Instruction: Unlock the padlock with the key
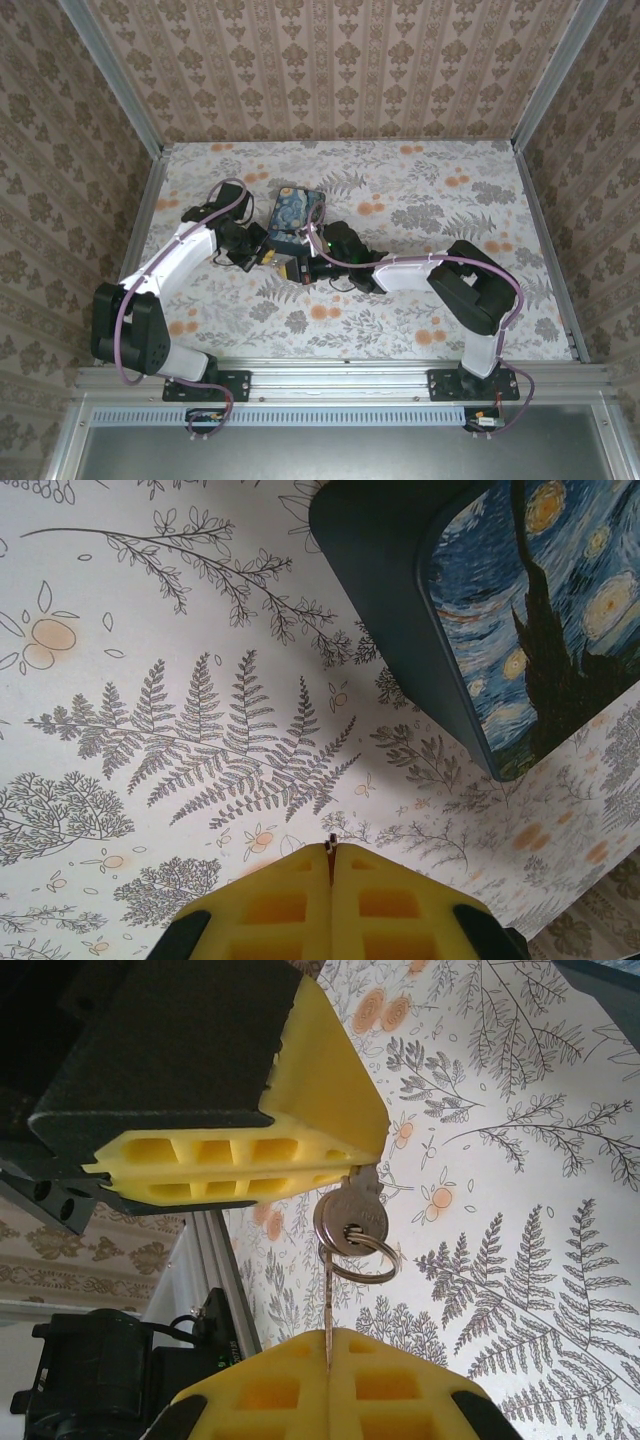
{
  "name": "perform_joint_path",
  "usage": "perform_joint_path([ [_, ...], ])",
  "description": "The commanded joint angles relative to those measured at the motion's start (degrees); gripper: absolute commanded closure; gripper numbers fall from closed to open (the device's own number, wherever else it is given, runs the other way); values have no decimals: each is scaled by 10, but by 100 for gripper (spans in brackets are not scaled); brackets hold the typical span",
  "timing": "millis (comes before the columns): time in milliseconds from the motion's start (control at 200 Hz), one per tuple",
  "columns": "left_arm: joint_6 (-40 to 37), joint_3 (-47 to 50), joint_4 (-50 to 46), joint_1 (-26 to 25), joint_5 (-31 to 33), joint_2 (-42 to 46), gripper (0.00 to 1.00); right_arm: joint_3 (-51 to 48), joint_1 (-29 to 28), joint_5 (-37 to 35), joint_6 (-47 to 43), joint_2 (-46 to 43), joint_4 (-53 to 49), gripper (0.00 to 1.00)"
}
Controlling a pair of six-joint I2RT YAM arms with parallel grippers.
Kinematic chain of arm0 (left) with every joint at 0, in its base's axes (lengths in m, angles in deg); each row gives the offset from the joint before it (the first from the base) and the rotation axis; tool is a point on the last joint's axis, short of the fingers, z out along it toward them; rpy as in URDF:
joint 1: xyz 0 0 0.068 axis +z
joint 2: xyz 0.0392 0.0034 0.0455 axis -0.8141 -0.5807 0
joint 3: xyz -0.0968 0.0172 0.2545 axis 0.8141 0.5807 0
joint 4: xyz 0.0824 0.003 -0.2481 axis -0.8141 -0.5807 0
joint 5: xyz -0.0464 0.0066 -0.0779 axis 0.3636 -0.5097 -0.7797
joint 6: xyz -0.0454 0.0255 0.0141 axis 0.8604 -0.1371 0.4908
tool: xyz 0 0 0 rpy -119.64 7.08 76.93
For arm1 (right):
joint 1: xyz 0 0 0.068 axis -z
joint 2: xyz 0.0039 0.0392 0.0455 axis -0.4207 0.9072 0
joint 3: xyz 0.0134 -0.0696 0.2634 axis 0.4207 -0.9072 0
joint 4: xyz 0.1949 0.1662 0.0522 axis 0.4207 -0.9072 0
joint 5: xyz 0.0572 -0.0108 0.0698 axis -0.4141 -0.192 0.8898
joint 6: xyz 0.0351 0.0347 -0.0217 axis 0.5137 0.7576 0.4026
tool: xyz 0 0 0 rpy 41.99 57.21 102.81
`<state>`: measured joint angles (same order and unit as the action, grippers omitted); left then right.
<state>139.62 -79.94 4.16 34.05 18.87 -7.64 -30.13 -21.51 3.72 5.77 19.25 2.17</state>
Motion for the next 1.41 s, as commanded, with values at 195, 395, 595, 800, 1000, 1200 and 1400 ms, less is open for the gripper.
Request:
perform_joint_path([
  [195,-10,6,-40,14,24,3,90,33,5,3,-72,-26,-94,98],
  [395,-33,9,-43,17,23,3,57,74,9,-2,-142,-39,-229,99],
  [595,-150,-1,-33,36,30,15,56,101,31,26,-228,-62,-362,99],
  [800,-357,12,169,51,-184,44,64,155,85,122,-348,-96,-522,98],
  [1000,-549,-31,142,-2,-255,34,62,196,133,170,-420,-125,-648,97],
  [1200,-574,-47,217,-15,-368,-3,63,196,169,201,-447,-158,-691,97],
  [1400,-561,-50,266,-72,-449,-33,66,180,193,233,-452,-188,-695,96],
])
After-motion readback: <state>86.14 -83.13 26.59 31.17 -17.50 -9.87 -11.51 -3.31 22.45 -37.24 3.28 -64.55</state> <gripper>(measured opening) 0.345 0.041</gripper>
